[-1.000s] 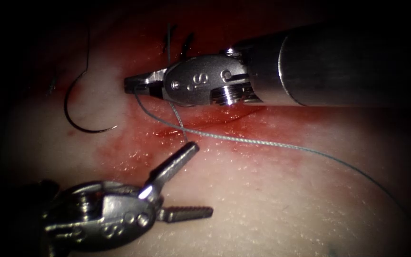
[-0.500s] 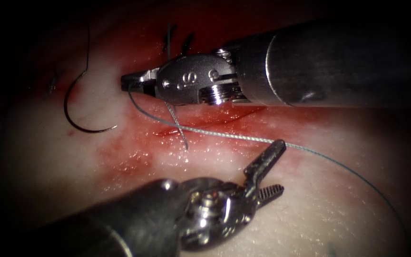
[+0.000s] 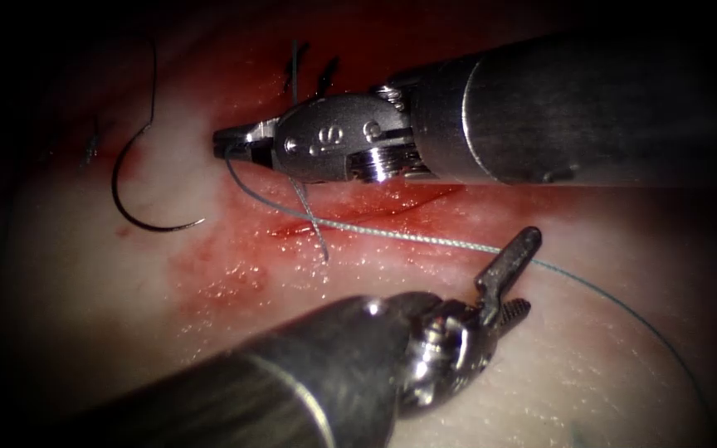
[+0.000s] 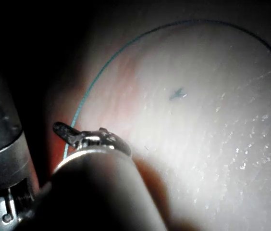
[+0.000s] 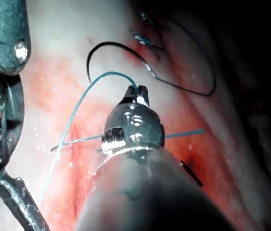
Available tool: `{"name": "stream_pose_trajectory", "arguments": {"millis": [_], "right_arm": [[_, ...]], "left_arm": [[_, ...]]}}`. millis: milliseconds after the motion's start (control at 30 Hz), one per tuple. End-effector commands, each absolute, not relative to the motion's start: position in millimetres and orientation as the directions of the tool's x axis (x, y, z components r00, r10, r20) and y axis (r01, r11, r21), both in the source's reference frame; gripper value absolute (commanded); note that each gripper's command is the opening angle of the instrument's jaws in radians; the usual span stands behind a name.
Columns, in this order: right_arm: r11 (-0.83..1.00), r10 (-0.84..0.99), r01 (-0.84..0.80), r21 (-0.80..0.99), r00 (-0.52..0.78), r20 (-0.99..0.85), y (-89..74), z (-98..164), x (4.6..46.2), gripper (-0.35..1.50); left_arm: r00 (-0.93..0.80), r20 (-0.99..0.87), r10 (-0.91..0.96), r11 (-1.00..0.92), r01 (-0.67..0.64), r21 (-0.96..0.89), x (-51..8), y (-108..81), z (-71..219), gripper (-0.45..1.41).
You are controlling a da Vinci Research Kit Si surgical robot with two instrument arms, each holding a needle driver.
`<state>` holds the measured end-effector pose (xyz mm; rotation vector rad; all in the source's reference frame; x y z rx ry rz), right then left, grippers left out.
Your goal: Wound Closure
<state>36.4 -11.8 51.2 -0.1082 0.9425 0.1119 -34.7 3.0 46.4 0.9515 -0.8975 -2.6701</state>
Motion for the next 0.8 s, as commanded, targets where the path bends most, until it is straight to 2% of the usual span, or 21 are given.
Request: {"name": "stream_pose_trajectory", "arguments": {"millis": [33, 267, 333, 367, 400, 433, 633, 800], "right_arm": [[0.989, 0.048, -0.142, -0.043, 0.581, -0.813, -11.8, 51.7, 37.2, -0.35], [0.988, 0.057, -0.148, -0.037, 0.580, -0.813, -12.1, 51.9, 37.2, -0.35], [0.988, 0.060, -0.151, -0.035, 0.579, -0.813, -12.2, 52.1, 37.2, -0.35], [0.988, 0.059, -0.151, -0.036, 0.579, -0.813, -12.2, 52.1, 37.2, -0.35], [0.988, 0.059, -0.151, -0.036, 0.579, -0.813, -12.2, 52.1, 37.2, -0.35], [0.988, 0.064, -0.153, -0.031, 0.579, -0.813, -12.2, 52.2, 37.1, -0.35], [0.988, 0.067, -0.154, -0.028, 0.580, -0.812, -12.2, 52.1, 36.1, -0.35], [0.984, 0.082, -0.176, -0.023, 0.569, -0.818, -12.5, 51.5, 33.9, -0.35]], "left_arm": [[-0.778, -0.527, -0.343, -0.805, -0.046, 0.592, -35.6, 3.4, 47.2, 0.56], [-0.765, -0.528, -0.369, -0.793, -0.037, 0.608, -37.0, 3.9, 47.5, 0.56], [-0.760, -0.526, -0.382, -0.788, -0.030, 0.616, -37.7, 4.4, 48.0, 0.26], [-0.754, -0.530, -0.388, -0.787, -0.030, 0.617, -37.8, 4.4, 48.1, -0.01], [-0.754, -0.530, -0.388, -0.787, -0.030, 0.617, -37.8, 4.4, 48.1, -0.01], [-0.722, -0.553, -0.416, -0.783, -0.026, 0.622, -37.9, 3.9, 48.2, -0.45], [-0.626, -0.604, -0.494, -0.798, 0.049, 0.601, -36.2, 1.4, 47.3, -0.45], [-0.600, -0.643, -0.476, -0.824, 0.049, 0.564, -31.6, -1.1, 45.0, -0.45]]}}
